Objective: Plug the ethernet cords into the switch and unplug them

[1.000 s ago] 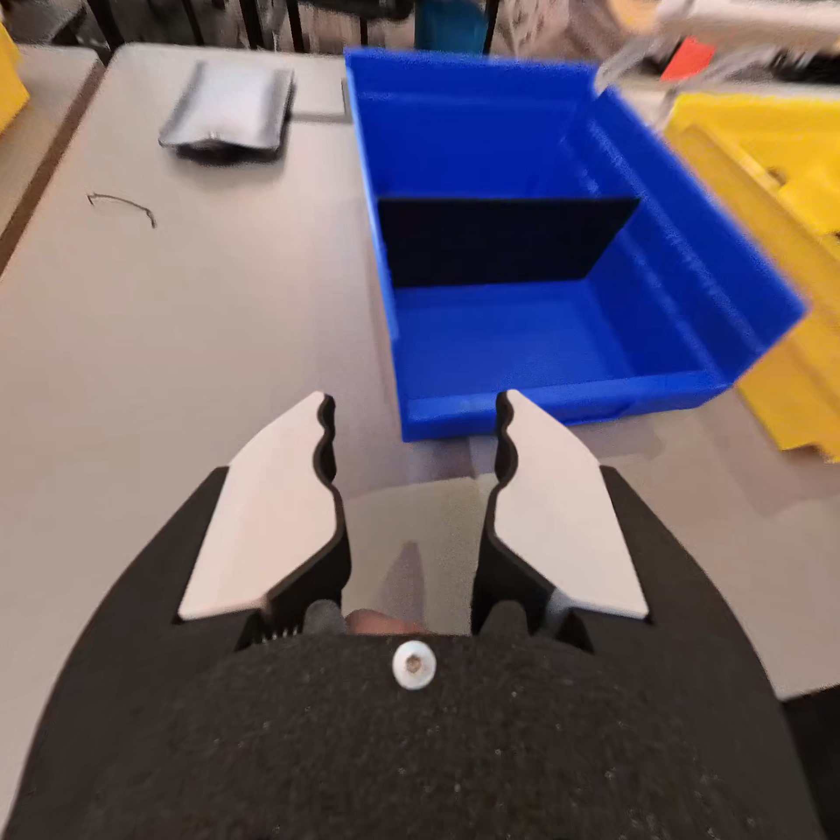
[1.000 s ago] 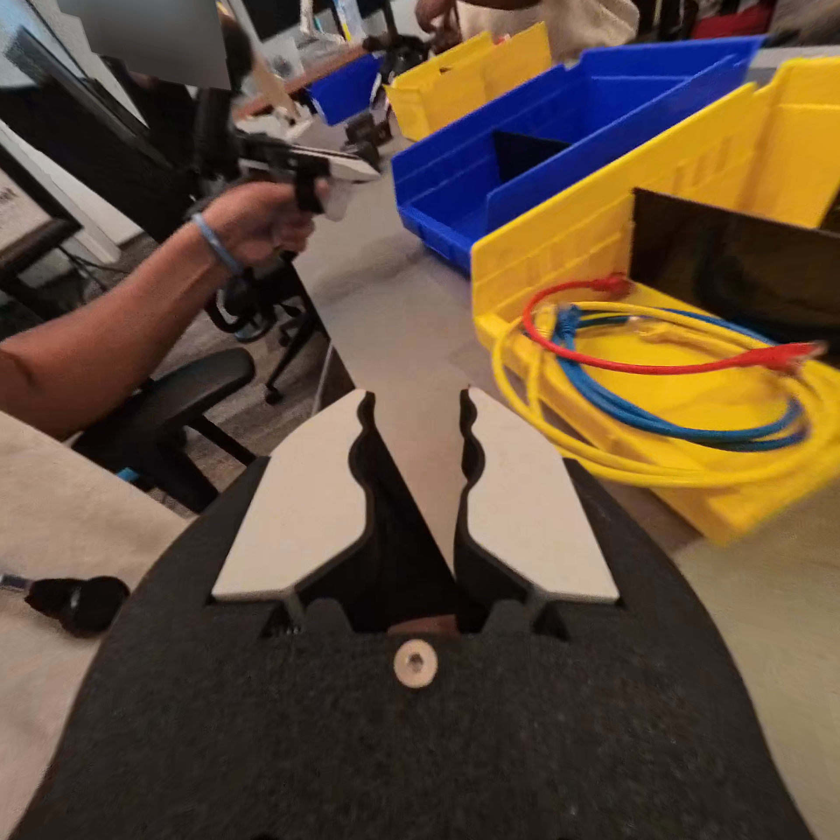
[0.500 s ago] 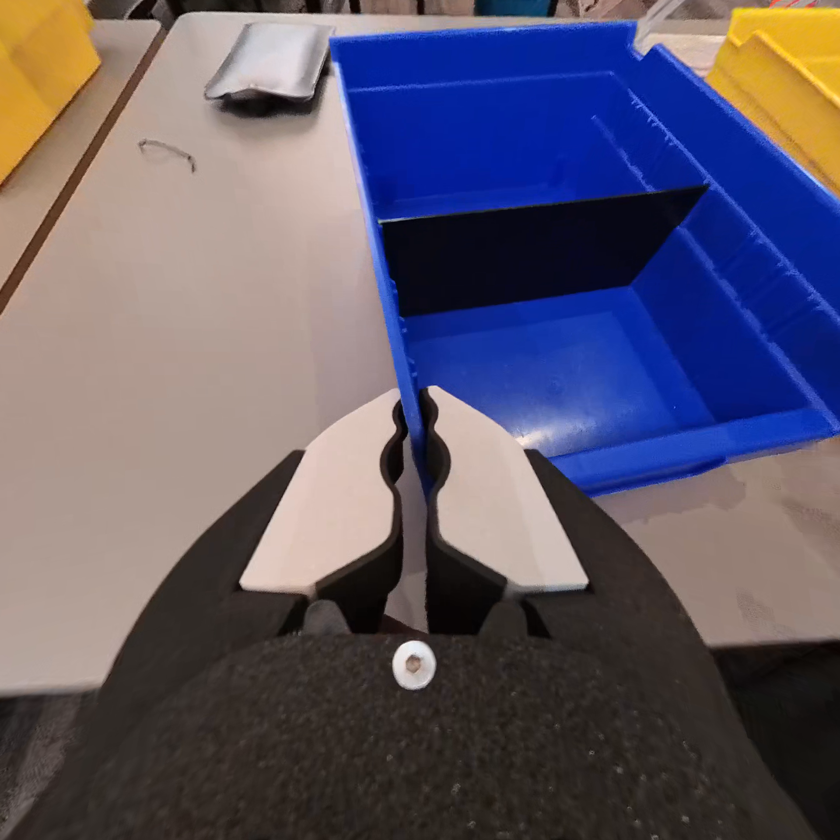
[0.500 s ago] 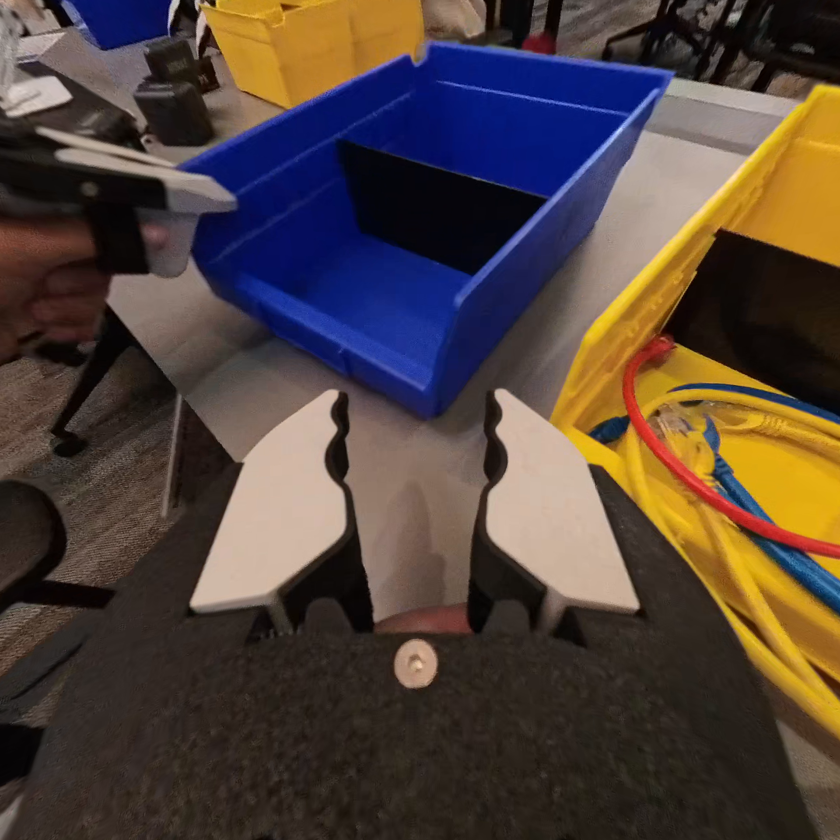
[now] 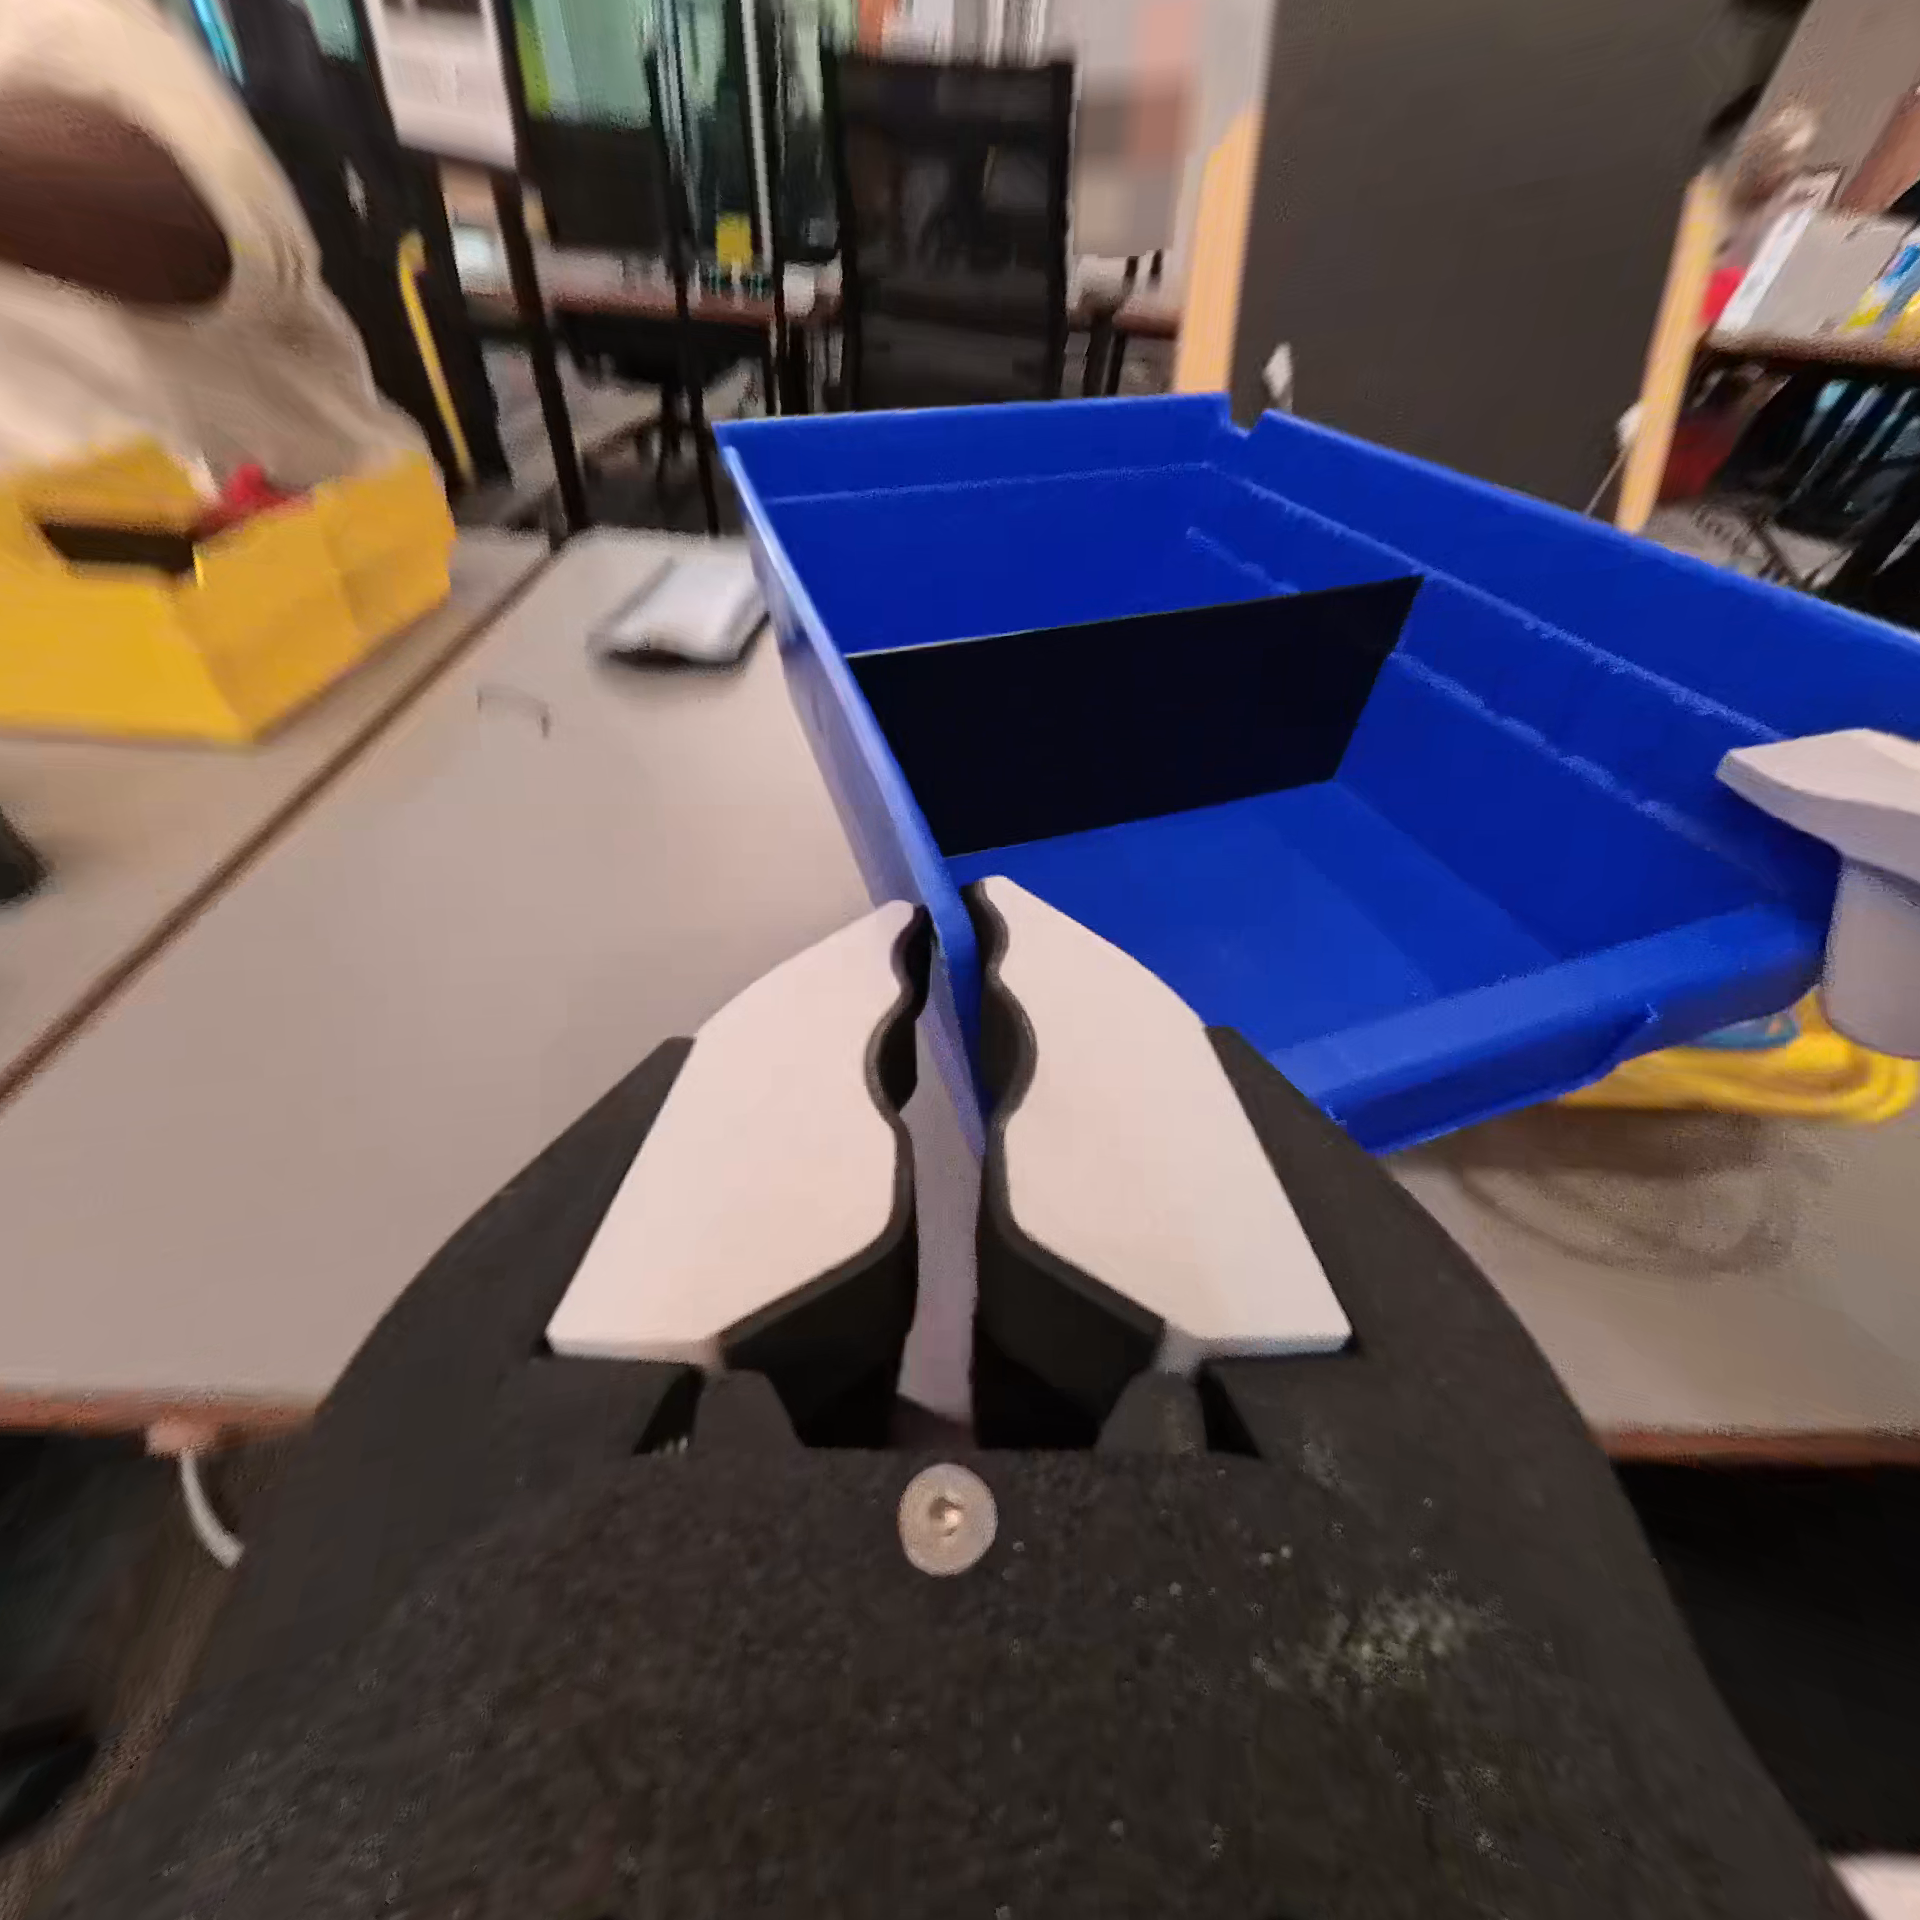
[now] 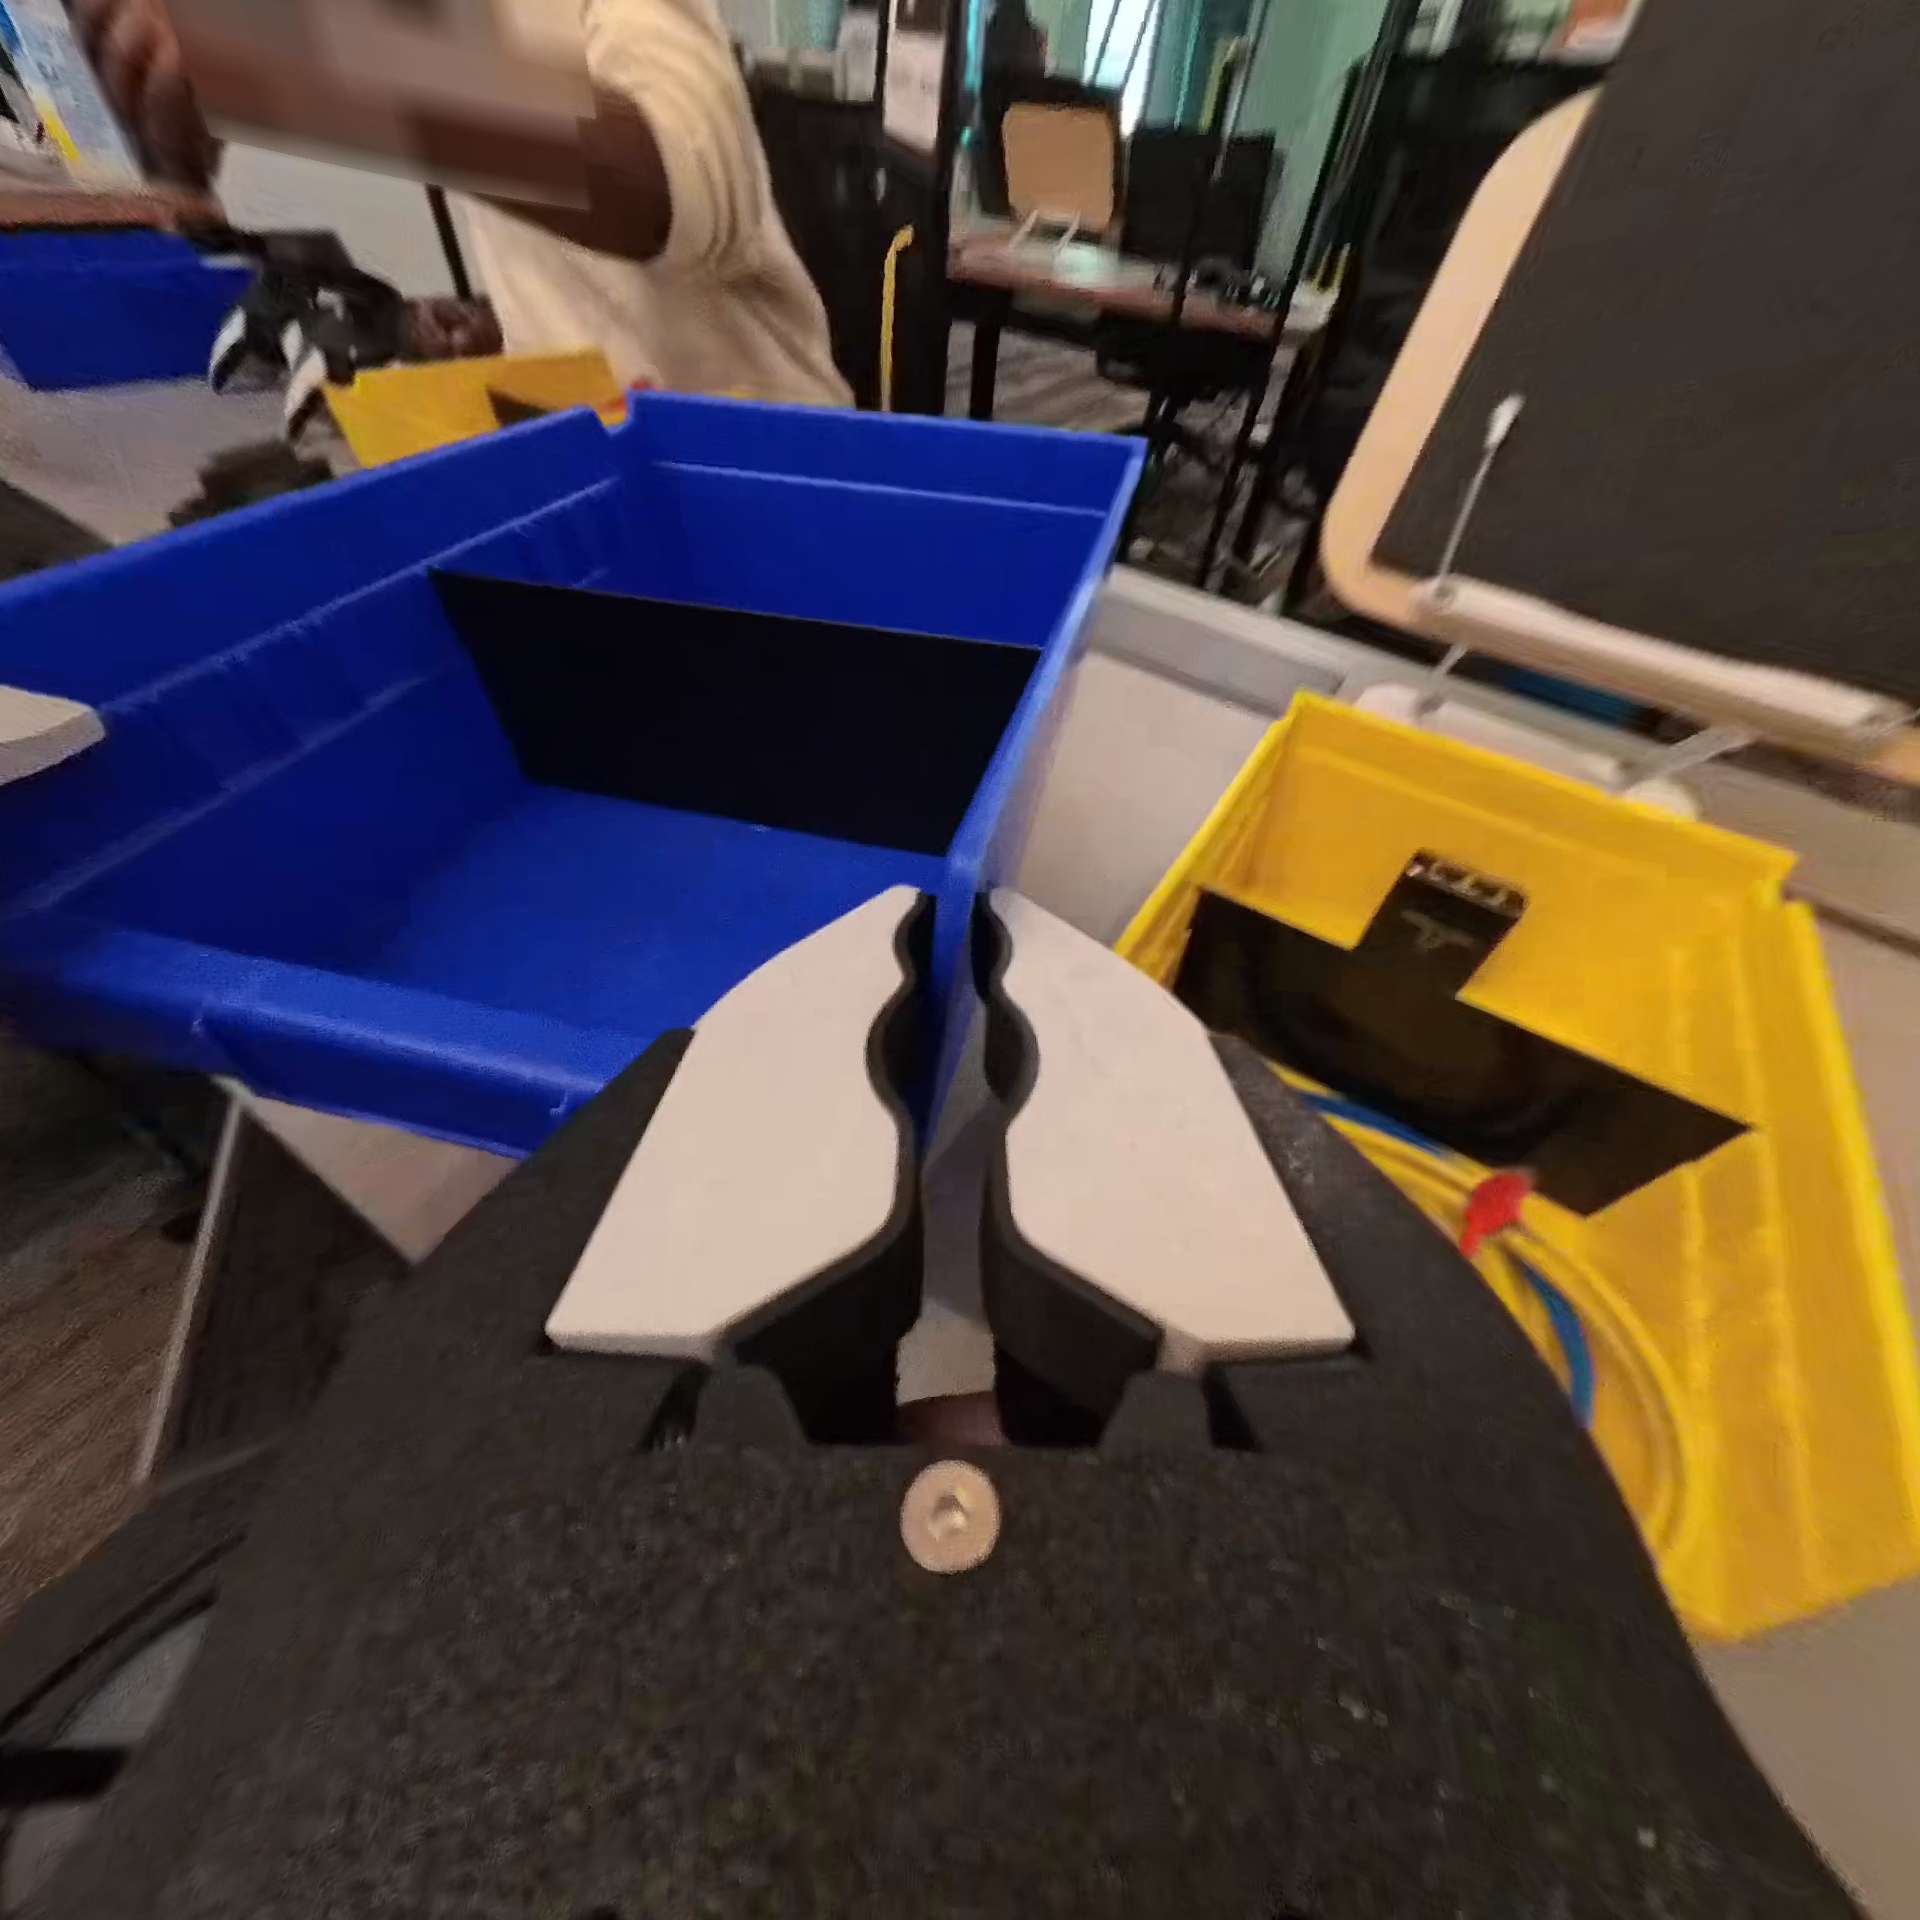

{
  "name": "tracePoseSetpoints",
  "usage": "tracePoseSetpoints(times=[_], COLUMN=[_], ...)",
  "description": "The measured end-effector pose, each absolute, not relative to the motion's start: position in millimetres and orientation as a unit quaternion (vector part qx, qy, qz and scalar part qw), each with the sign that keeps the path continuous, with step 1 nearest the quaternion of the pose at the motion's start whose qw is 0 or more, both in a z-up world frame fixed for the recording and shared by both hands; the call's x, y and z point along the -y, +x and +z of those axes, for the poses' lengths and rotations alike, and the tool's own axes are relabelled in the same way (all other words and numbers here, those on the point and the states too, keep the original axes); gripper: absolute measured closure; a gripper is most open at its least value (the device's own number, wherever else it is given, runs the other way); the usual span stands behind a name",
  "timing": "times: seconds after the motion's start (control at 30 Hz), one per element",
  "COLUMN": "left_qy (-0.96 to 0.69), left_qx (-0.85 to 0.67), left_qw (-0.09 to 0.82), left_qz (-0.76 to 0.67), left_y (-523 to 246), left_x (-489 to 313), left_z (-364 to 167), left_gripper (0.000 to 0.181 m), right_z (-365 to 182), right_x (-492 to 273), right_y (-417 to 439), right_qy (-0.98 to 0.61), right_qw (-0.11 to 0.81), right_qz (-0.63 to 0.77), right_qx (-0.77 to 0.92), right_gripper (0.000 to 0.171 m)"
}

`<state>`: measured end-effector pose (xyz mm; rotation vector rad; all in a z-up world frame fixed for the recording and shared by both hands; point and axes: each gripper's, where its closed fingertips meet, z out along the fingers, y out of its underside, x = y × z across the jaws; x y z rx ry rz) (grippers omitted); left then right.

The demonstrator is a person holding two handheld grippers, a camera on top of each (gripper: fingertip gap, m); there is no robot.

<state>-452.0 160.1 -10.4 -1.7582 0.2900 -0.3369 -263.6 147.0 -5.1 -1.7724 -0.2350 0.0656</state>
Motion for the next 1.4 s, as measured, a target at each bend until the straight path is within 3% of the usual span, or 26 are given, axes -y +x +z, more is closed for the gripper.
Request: tracePoseSetpoints(times=[0.03, 0.17, 0.3, 0.43, 0.6, 0.83, 1.1, 1.27, 1.4], left_qy=[-0.743, -0.669, -0.641, -0.649, -0.694, -0.729, -0.742, -0.735, -0.707], left_qx=[-0.137, -0.203, -0.293, -0.322, -0.358, -0.377, -0.373, -0.392, -0.402], left_qw=[0.639, 0.697, 0.681, 0.645, 0.585, 0.540, 0.513, 0.490, 0.478], left_qz=[-0.144, -0.161, -0.201, -0.244, -0.220, -0.188, -0.220, -0.256, -0.332], left_y=[-438, -350, -203, -56, 73, 105, 113, 111, 88], left_x=[-161, -168, -172, -163, -141, -139, -123, -101, -79], left_z=[12, 90, 113, 93, 4, -83, -121, -119, -79], left_gripper=[0.175, 0.176, 0.174, 0.176, 0.177, 0.177, 0.170, 0.156, 0.143], right_z=[17, 102, 147, 119, 17, -92, -131, -131, -112], right_x=[-144, -124, -93, -65, -38, -41, -35, -30, -24], right_y=[-251, -166, -33, 109, 238, 272, 284, 285, 294], right_qy=[-0.753, -0.684, -0.651, -0.705, -0.738, -0.781, -0.816, -0.820, -0.795], right_qw=[0.651, 0.725, 0.742, 0.654, 0.597, 0.556, 0.498, 0.488, 0.511], right_qz=[0.013, -0.063, -0.134, -0.216, -0.174, -0.102, -0.062, -0.070, -0.100], right_qx=[0.097, 0.050, -0.085, -0.172, -0.262, -0.267, -0.288, -0.291, -0.310], right_gripper=[0.165, 0.166, 0.169, 0.168, 0.168, 0.169, 0.167, 0.165, 0.147])
